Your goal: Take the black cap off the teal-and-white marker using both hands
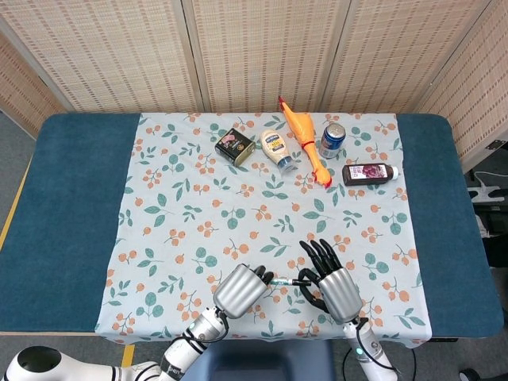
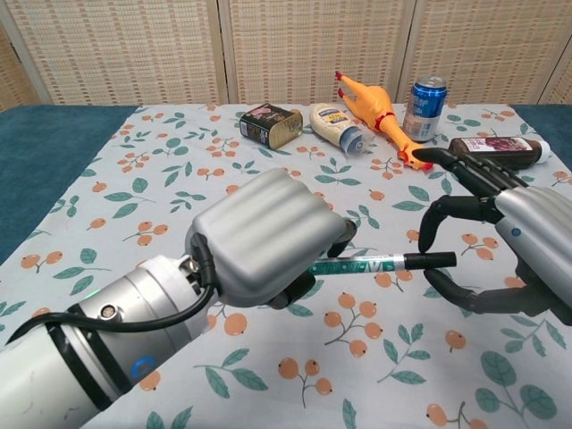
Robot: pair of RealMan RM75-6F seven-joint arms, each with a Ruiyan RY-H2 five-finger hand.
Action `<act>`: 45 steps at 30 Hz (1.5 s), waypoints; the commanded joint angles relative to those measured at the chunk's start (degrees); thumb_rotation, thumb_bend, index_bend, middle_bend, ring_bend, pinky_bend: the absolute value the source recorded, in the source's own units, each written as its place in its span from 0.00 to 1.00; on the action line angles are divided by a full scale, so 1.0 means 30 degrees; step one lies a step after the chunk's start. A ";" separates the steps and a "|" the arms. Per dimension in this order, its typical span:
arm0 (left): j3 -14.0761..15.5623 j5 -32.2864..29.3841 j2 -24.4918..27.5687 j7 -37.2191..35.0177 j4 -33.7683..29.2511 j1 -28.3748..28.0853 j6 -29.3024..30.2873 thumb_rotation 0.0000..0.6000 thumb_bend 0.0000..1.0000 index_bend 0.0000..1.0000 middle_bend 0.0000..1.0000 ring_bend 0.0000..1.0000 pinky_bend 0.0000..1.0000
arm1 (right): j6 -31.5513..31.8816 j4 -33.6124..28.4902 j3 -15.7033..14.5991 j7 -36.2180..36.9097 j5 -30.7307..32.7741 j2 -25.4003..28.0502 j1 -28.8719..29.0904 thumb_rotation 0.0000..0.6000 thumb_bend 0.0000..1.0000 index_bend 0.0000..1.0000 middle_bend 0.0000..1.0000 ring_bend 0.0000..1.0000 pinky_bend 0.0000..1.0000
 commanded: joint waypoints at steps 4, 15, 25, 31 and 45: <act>0.0023 0.0027 0.0008 -0.0096 -0.0060 0.0002 0.0023 1.00 0.43 0.78 0.99 1.00 1.00 | 0.0115 0.0139 -0.0043 0.0129 0.0035 -0.0117 0.0007 1.00 0.25 0.61 0.06 0.00 0.04; -0.0427 -0.0094 0.0121 -0.0295 0.0318 -0.0167 0.0013 1.00 0.43 0.78 0.99 1.00 1.00 | 0.0786 -0.0139 -0.0200 0.0044 -0.0155 0.0300 -0.0144 1.00 0.25 0.70 0.08 0.00 0.05; -0.0721 -0.0314 0.0453 -0.0772 0.0846 -0.0341 -0.0110 1.00 0.44 0.78 0.99 1.00 1.00 | 0.1502 -0.1235 -0.0225 -0.0536 -0.0340 0.1598 -0.0433 1.00 0.25 0.70 0.08 0.00 0.05; -0.0655 -0.0635 0.0481 -0.0686 0.2268 -0.0482 -0.0458 1.00 0.43 0.78 0.98 1.00 1.00 | 0.0939 -0.1540 0.0046 -0.1404 0.0284 0.2391 -0.0488 1.00 0.25 0.70 0.08 0.00 0.05; -0.0299 -0.0682 -0.0821 -0.2719 0.6807 -0.0920 -0.1342 1.00 0.43 0.49 0.70 1.00 1.00 | -0.2860 -0.0686 0.0692 -0.3340 0.2814 0.1810 0.0308 1.00 0.25 0.52 0.08 0.00 0.05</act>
